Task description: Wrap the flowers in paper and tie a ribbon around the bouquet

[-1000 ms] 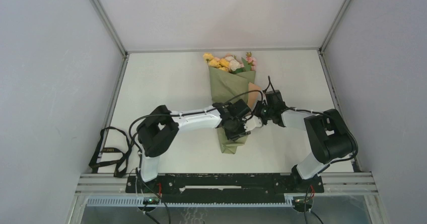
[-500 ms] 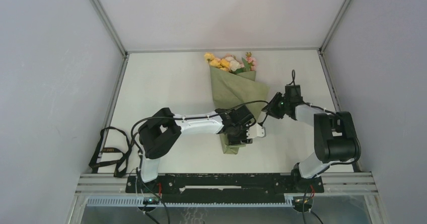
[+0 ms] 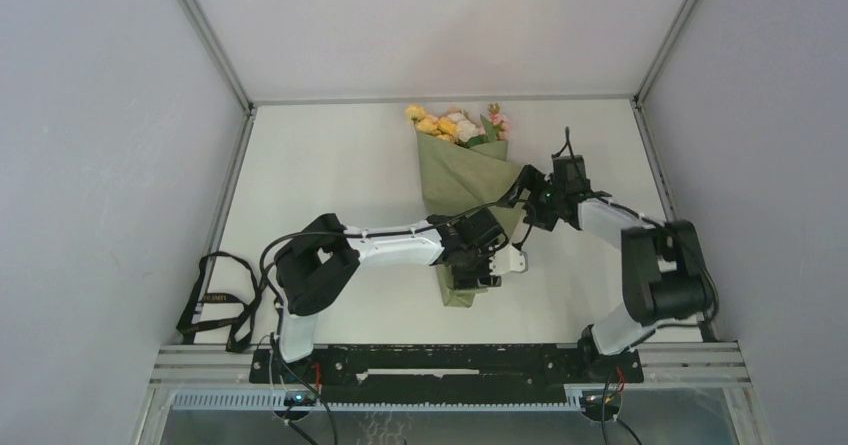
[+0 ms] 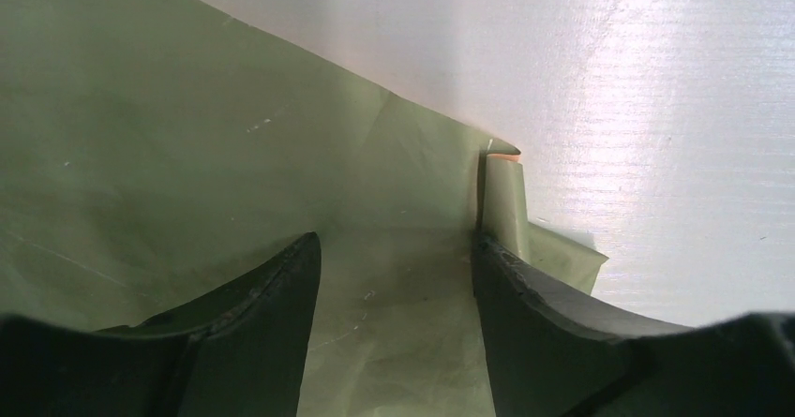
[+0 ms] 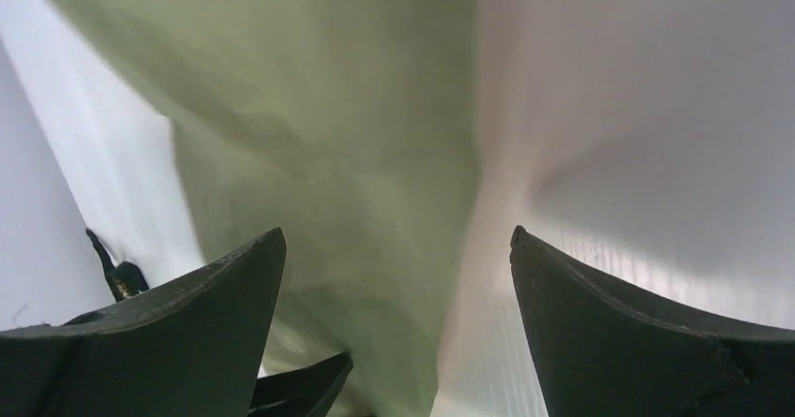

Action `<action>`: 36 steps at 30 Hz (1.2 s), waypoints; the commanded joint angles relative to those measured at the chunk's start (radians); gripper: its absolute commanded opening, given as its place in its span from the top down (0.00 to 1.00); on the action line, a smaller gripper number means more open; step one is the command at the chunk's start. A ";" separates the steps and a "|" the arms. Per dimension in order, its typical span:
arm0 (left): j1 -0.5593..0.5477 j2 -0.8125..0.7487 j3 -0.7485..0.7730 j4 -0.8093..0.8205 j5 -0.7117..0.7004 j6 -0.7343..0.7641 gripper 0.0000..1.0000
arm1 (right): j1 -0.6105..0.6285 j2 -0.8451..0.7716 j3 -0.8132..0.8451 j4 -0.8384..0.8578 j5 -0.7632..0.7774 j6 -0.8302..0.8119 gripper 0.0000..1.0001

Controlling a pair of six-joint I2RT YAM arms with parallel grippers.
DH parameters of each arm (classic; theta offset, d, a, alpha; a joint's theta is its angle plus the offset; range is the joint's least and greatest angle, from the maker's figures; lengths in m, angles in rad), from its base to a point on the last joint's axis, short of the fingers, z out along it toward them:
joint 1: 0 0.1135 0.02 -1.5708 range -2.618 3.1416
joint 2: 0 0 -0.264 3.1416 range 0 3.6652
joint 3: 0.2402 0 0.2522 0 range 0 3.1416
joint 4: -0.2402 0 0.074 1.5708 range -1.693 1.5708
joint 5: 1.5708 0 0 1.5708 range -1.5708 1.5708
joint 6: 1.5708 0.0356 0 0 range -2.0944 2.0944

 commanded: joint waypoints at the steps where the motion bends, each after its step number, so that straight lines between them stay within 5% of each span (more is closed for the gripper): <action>1: -0.014 -0.021 -0.017 -0.075 0.039 0.016 0.33 | 0.025 0.160 0.012 0.098 -0.131 0.078 0.01; 10: -0.009 -0.017 -0.022 -0.094 0.043 0.068 0.29 | 0.072 0.345 0.011 0.309 -0.252 0.197 0.06; 14: 0.006 -0.017 -0.025 -0.092 0.053 0.073 0.29 | 0.086 0.361 0.008 0.356 -0.255 0.214 0.16; 19: 0.006 -0.022 -0.009 -0.119 0.054 0.066 0.28 | 0.088 0.399 0.001 0.455 -0.308 0.249 0.60; 22: 0.007 -0.052 0.049 -0.227 0.108 0.031 0.27 | 0.090 0.404 0.001 0.488 -0.328 0.258 0.99; 29: 0.028 -0.140 0.250 -0.594 0.234 0.011 0.20 | 0.081 0.384 0.000 0.485 -0.327 0.246 1.00; 36: 0.386 -0.327 0.131 -0.618 -0.020 -0.067 0.11 | 0.095 0.386 0.001 0.481 -0.331 0.234 1.00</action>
